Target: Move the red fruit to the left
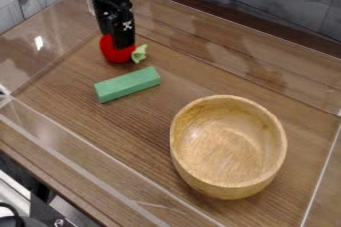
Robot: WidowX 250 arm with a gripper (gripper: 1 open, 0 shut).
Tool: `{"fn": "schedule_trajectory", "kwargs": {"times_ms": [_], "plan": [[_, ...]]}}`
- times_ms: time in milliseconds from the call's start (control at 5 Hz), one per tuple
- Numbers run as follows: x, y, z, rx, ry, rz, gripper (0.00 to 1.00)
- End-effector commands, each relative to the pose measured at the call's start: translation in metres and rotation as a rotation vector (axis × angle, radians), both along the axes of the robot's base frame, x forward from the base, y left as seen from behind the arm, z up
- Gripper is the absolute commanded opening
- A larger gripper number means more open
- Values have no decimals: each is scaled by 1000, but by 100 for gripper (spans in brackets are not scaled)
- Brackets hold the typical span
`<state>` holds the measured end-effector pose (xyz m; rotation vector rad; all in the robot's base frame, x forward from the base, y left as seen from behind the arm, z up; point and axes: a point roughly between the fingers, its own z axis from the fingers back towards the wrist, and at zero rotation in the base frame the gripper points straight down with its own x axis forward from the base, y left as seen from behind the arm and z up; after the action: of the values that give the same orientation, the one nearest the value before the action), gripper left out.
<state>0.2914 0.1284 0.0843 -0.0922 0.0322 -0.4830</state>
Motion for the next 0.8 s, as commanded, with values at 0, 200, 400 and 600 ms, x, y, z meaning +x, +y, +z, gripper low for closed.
{"fn": "schedule_trajectory", "kwargs": {"times_ms": [0, 200, 400, 600], "plan": [[11, 12, 20, 28, -63, -66, 100], [5, 10, 9, 26, -67, -83, 100], [-1, 8, 0, 24, -73, -91, 100], [0, 5, 15, 14, -90, -99, 0]]}}
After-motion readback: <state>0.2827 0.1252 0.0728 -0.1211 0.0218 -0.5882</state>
